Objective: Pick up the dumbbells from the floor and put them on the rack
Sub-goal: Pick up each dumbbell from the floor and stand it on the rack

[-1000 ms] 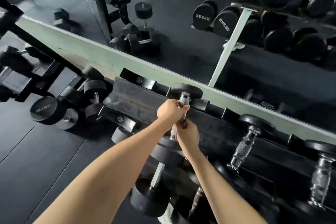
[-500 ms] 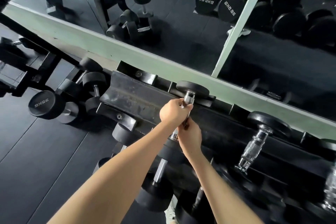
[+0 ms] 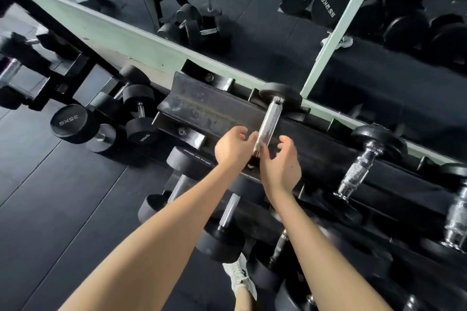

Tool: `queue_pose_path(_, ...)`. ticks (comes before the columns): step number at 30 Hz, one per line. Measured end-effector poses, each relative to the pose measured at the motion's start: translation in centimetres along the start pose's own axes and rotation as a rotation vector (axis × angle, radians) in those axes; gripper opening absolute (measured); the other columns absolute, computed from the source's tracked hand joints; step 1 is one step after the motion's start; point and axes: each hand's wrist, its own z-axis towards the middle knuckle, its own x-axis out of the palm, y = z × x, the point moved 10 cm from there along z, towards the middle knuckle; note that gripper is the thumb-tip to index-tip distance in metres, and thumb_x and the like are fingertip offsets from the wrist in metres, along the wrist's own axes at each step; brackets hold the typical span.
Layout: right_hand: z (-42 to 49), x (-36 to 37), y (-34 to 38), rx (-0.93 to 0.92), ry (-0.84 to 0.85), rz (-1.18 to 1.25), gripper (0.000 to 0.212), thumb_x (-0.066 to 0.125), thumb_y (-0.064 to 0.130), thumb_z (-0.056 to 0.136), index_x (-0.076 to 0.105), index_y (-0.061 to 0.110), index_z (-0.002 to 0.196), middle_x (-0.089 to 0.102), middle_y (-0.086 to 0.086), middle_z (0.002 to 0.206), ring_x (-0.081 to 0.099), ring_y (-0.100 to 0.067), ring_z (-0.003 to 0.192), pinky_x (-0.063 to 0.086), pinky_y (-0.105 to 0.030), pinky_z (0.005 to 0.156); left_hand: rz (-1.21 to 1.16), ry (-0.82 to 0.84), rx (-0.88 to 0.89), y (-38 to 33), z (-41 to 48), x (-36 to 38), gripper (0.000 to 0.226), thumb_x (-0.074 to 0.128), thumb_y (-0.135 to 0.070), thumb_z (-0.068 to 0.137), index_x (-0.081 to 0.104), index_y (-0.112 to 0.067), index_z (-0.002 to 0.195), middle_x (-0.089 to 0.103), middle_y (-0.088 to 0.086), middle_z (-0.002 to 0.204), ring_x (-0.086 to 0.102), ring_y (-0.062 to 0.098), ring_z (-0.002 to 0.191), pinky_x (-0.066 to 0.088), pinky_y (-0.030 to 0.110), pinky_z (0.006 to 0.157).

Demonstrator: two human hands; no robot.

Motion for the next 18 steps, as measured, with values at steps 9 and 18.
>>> queue_pose_path(9, -14.9, -2.3, -1.3, -0.195, -0.027, -0.1, 0.044, 0.06, 0.036, 0.088, 0.052, 0.011, 0.125, 0.061, -0.006, 0.121, 0.063, -0.027, 0.103, 0.045, -0.033, 0.074, -0.102, -0.09, -0.065, 13.2, -12.5, -5.7, 0.037, 0.052, -0.046, 0.088, 0.063, -0.019, 0.111, 0.07, -0.004, 0.11, 0.063, 0.018, 0.104, 0.04, 0.027, 0.078)
queue_pose_path(18, -33.0, 2.7, -12.0, -0.22, 0.396, -0.32, 0.036, 0.058, 0.036, 0.09, 0.054, 0.017, 0.12, 0.061, -0.003, 0.118, 0.062, -0.026, 0.104, 0.05, -0.038, 0.084, -0.177, -0.116, -0.285, 34.2, -27.8, -5.1, 0.031, 0.054, -0.042, 0.087, 0.066, -0.019, 0.105, 0.072, -0.004, 0.103, 0.066, 0.021, 0.099, 0.046, 0.029, 0.081)
